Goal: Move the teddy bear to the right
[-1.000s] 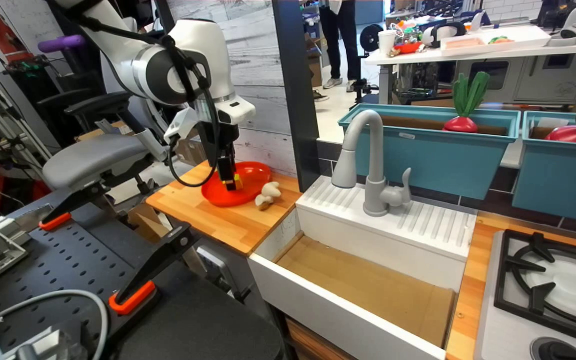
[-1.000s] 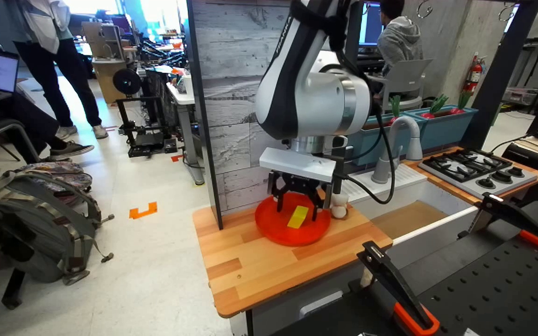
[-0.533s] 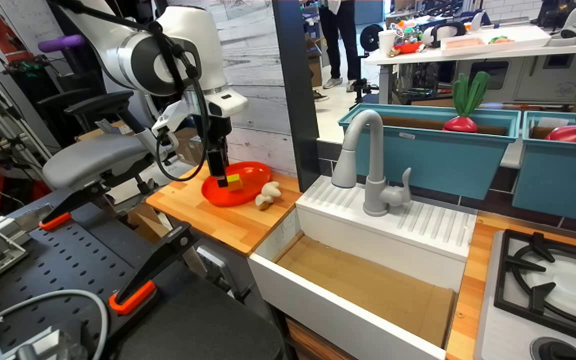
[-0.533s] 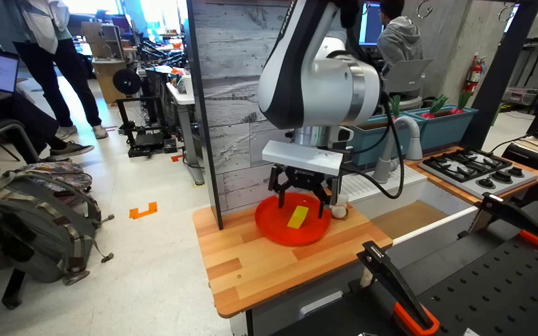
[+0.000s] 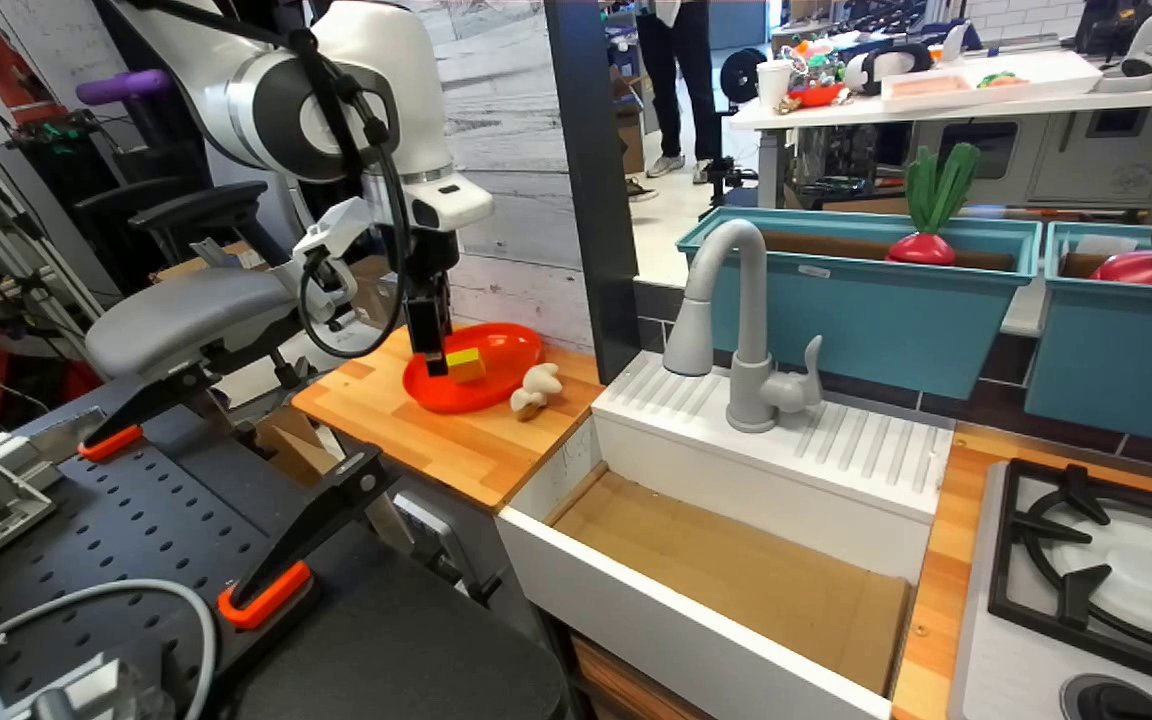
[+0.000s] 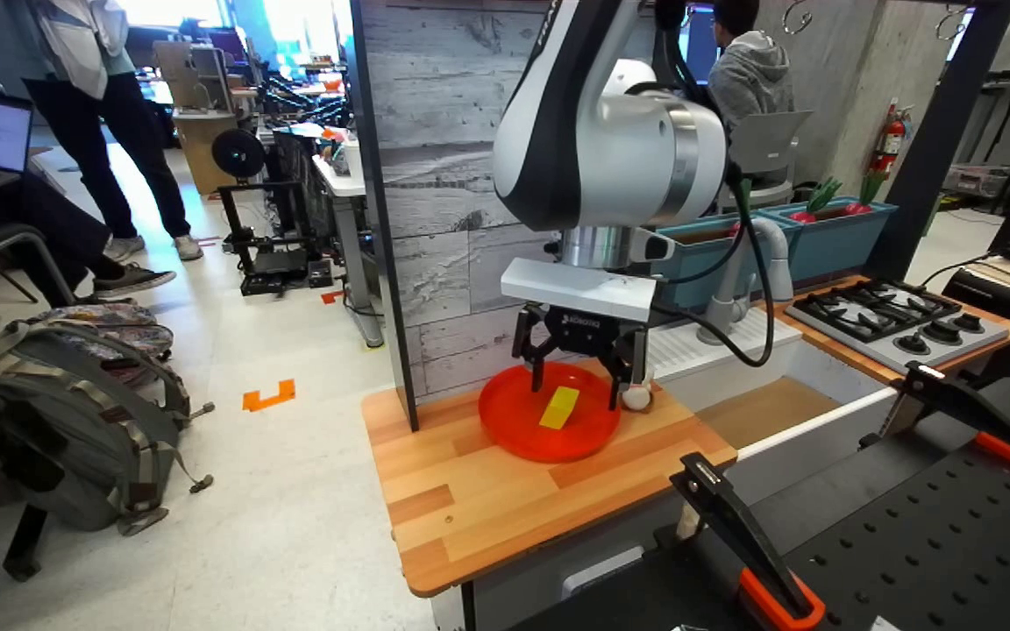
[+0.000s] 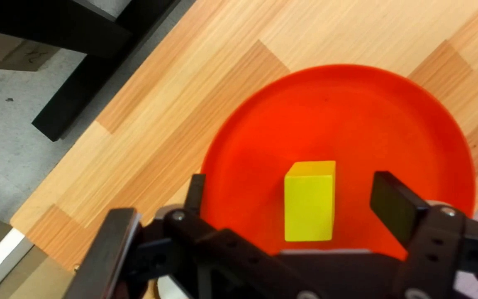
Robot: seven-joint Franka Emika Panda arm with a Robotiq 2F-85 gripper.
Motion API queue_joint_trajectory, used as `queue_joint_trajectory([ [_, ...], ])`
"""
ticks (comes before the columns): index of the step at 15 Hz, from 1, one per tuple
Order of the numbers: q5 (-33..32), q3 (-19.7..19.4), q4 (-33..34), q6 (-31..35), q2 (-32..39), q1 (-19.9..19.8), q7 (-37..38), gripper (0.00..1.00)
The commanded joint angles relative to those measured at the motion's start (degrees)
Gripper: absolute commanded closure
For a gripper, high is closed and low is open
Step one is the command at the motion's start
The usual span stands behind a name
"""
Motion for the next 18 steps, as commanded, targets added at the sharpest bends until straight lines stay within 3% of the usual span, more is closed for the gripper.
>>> queue_joint_trajectory([
  [1,-0.76,-0.58,1.41,-3.19,0.23,-0.11,0.2,0.0],
  [11,-2.92,-3.51,7.99,-4.46,5.26,2.62,3.82,0.0],
  [12,-3.28,-3.64,8.5,-4.22,5.78,3.06,3.82,0.25],
  [13,-3.5,-3.74,8.99,-4.25,6.19,3.35,3.85,0.26],
  [18,-3.71,-3.32,10.14,-3.93,6.91,3.31,3.35,0.65],
])
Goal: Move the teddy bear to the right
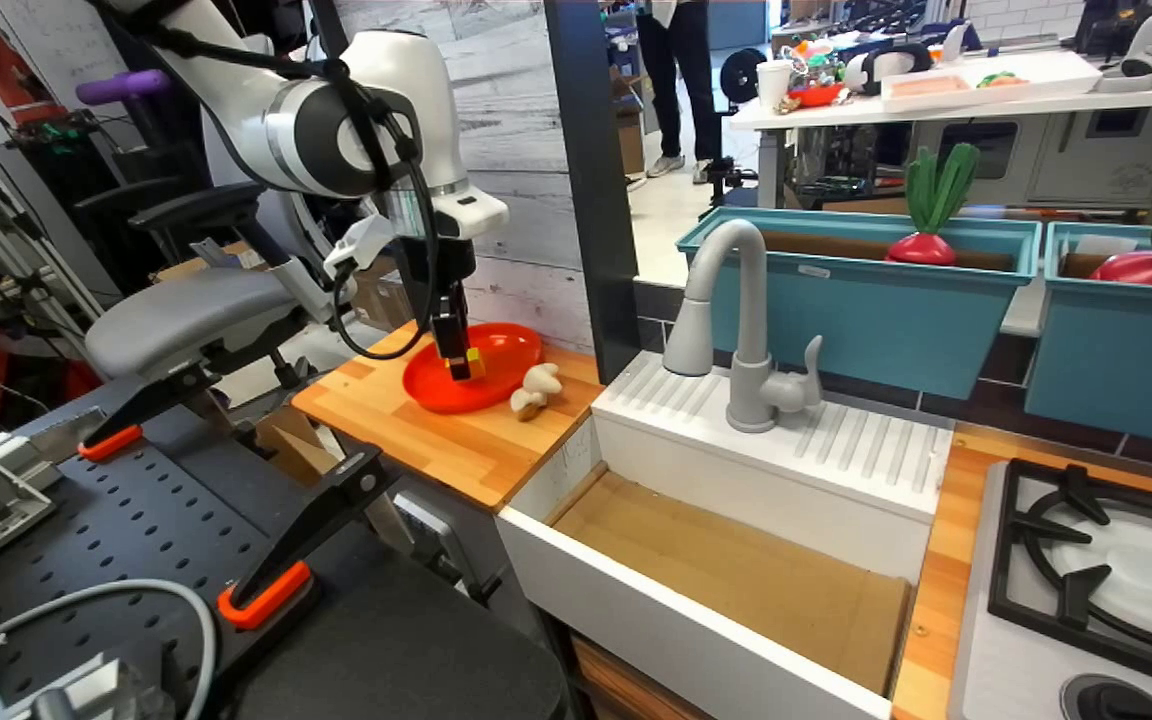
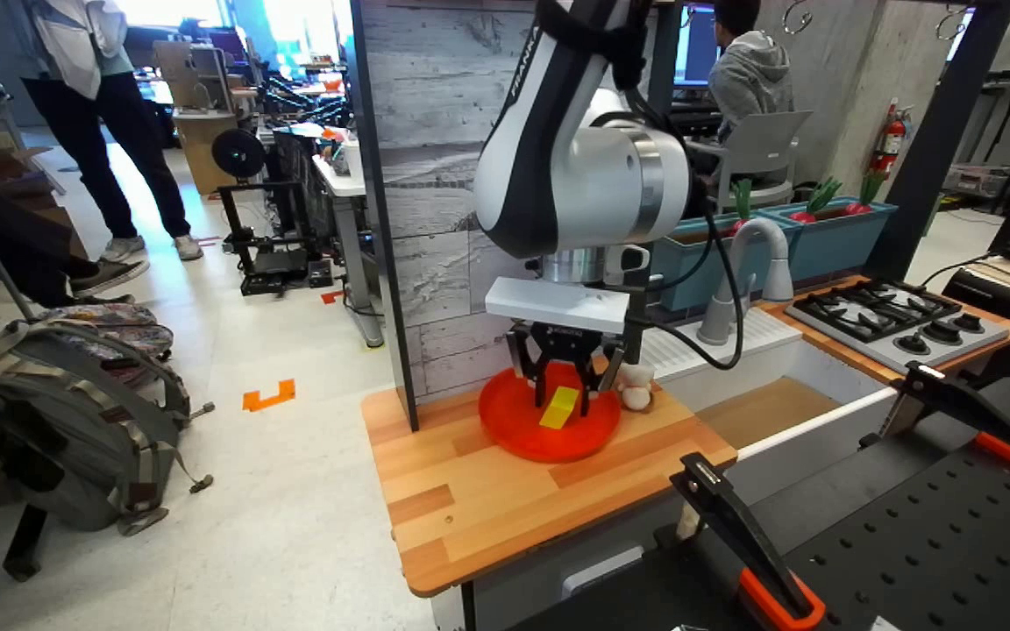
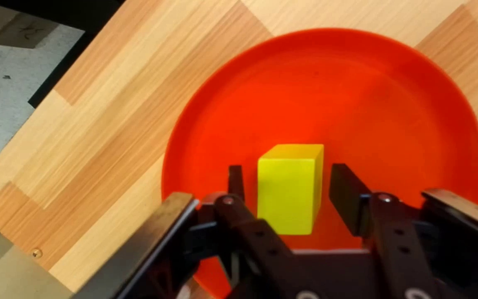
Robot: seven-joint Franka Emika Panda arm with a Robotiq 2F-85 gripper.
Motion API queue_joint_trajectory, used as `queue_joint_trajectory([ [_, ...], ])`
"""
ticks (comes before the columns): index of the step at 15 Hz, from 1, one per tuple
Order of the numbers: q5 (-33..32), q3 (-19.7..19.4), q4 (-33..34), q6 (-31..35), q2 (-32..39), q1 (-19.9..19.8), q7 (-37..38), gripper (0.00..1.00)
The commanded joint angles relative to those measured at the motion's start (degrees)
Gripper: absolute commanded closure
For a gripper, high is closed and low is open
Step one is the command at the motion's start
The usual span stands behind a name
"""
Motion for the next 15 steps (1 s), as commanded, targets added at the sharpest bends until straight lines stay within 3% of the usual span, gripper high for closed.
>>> queue_joint_trajectory([
  [1,-1.37,-0.7,1.8,-1.33,0.62,0.46,1.21,0.73],
  [3,-1.12,-0.68,1.6,-0.74,0.25,0.3,1.28,0.87],
  [9,-1.47,-0.47,-3.72,3.27,-3.82,1.78,0.59,0.9],
  [15,-5.78,-1.75,-10.87,4.48,-9.45,8.24,1.42,0.9],
])
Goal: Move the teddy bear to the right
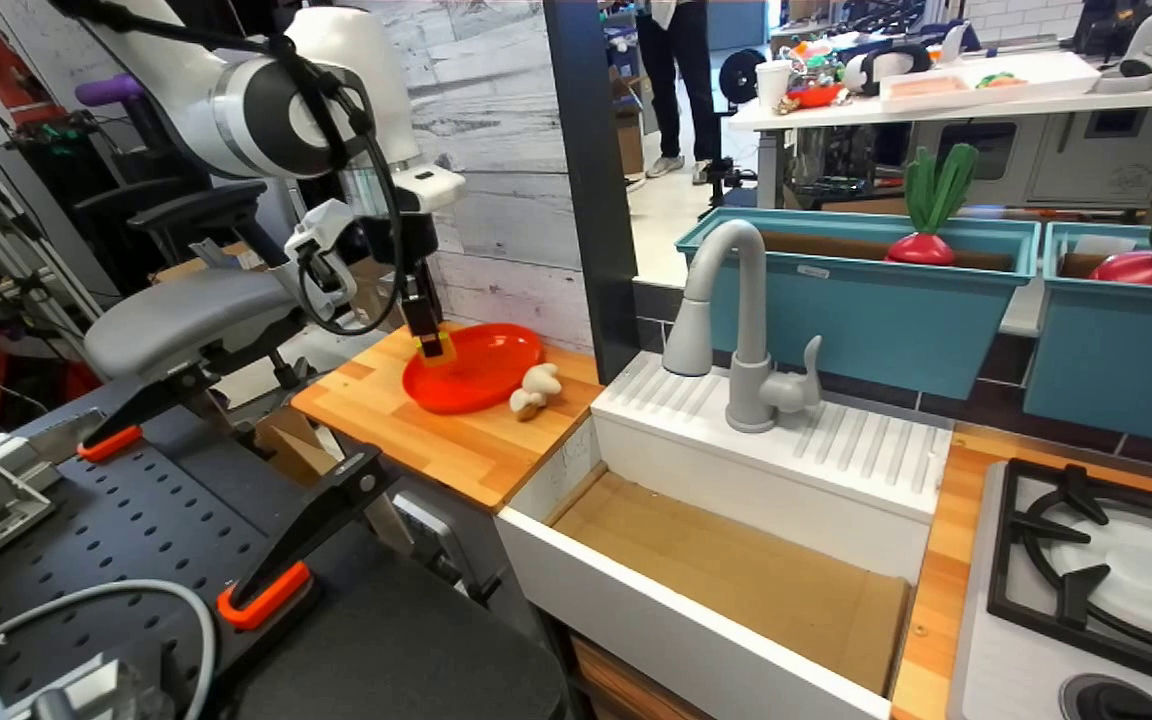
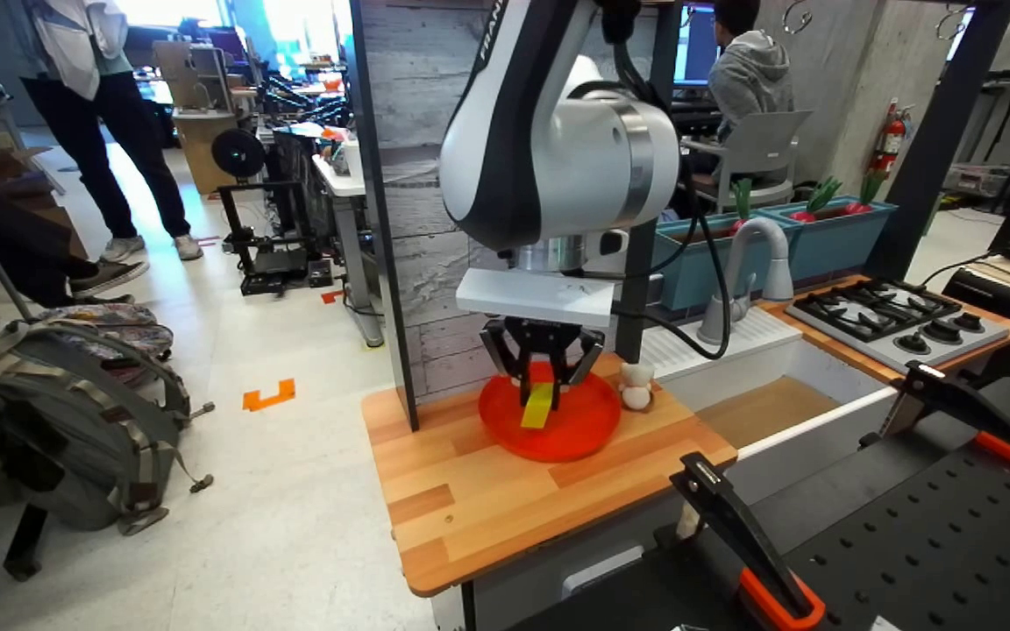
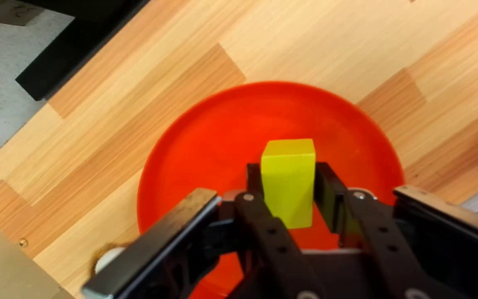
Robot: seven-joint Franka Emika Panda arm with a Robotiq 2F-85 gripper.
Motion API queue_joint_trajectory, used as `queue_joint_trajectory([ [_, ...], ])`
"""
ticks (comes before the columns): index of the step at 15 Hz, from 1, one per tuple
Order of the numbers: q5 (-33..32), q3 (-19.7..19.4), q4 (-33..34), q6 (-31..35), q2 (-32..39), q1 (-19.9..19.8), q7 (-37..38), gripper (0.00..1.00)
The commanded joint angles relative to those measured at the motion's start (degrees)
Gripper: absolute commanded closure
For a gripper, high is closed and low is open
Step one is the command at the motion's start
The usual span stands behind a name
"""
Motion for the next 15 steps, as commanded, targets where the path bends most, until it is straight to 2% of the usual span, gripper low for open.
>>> queue_joint_trajectory([
  [1,-4.49,-1.88,-6.2,1.32,-5.24,5.12,1.72,0.9],
  [3,-6.82,-2.17,-5.95,-0.03,-5.6,7.24,2.21,0.9],
  [6,-9.39,-1.37,-3.96,-1.67,-4.74,8.37,1.23,0.9],
  [15,-13.38,1.04,6.11,-9.29,2.82,8.18,-2.63,0.9],
])
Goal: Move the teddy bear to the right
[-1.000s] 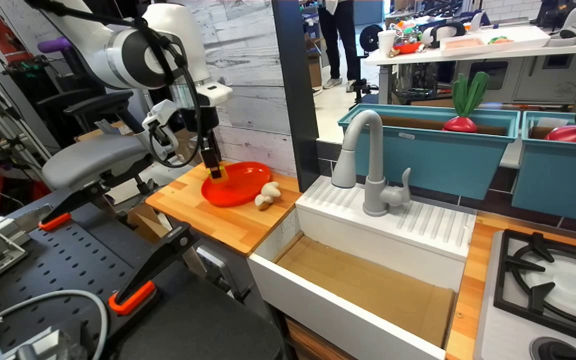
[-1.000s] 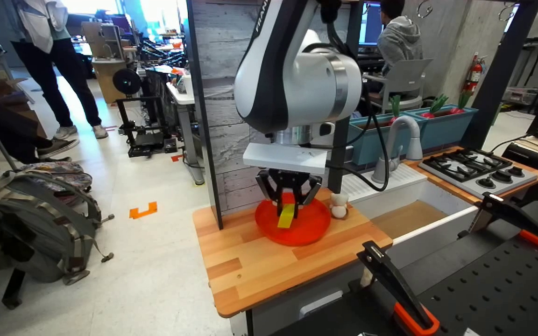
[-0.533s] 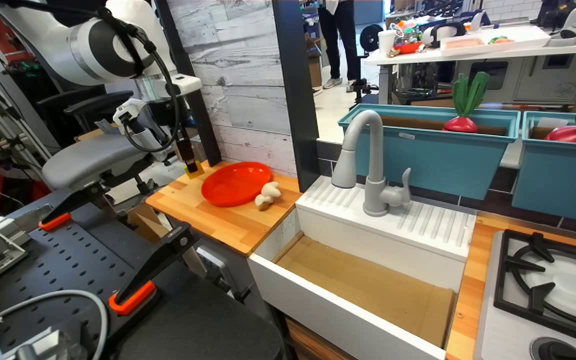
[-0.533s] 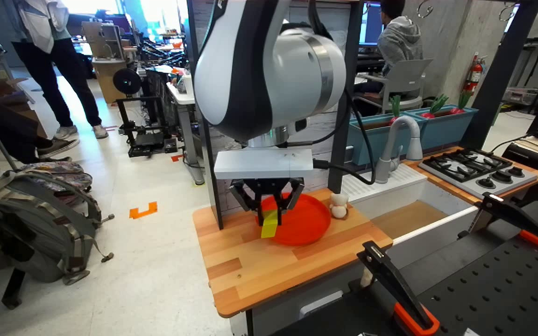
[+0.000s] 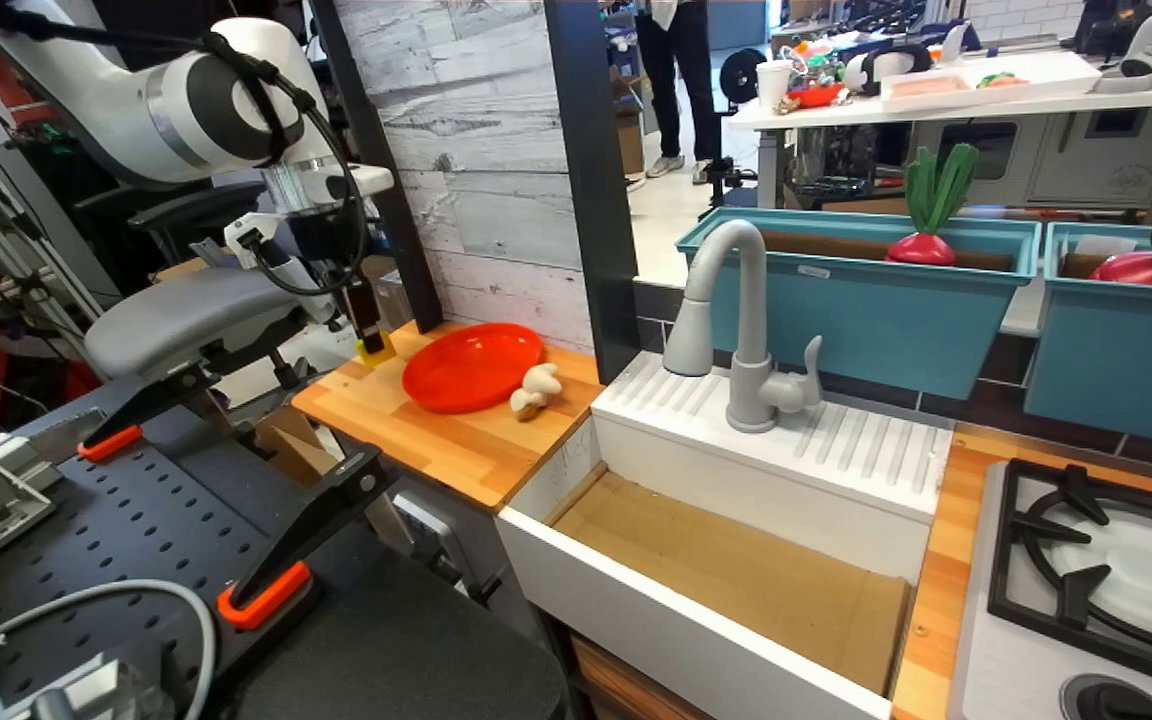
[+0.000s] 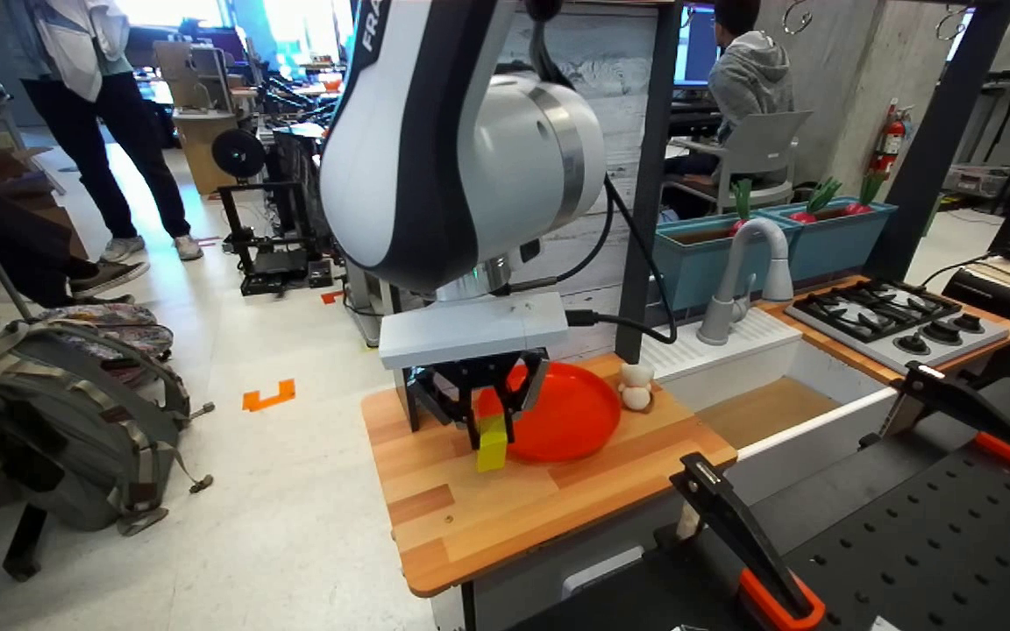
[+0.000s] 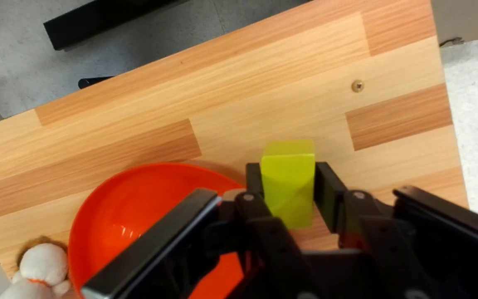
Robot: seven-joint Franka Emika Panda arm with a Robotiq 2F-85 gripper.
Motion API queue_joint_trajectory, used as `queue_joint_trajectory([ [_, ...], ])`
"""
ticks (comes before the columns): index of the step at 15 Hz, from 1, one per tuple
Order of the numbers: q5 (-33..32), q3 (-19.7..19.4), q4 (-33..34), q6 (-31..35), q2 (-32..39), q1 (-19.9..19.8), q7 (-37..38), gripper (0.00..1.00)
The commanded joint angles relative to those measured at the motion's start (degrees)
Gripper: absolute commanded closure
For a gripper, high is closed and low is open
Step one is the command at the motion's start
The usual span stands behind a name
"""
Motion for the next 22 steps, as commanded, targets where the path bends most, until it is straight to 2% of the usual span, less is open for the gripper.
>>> queue_joint_trajectory([
  [1,-1.92,0.74,6.88,-4.8,4.79,-0.29,-2.09,0.9],
  [5,-2.43,0.51,11.72,-7.81,8.35,0.41,-3.43,0.9],
  [6,-2.46,0.43,12.7,-8.65,9.0,0.57,-3.43,0.73],
  [7,-2.81,0.45,13.62,-10.04,9.23,0.59,-3.47,0.4],
  [9,-2.93,0.8,15.1,-11.5,9.79,0.19,-3.72,0.38],
  [14,-2.81,0.99,16.86,-12.42,10.47,-0.15,-4.29,0.02],
  [17,-2.87,1.06,14.27,-10.65,8.12,0.12,-4.49,0.0],
  [21,-2.83,1.63,7.16,-8.26,1.87,0.17,-5.87,0.0],
  [22,-2.19,1.6,13.02,-10.07,6.78,-0.11,-4.87,0.0],
])
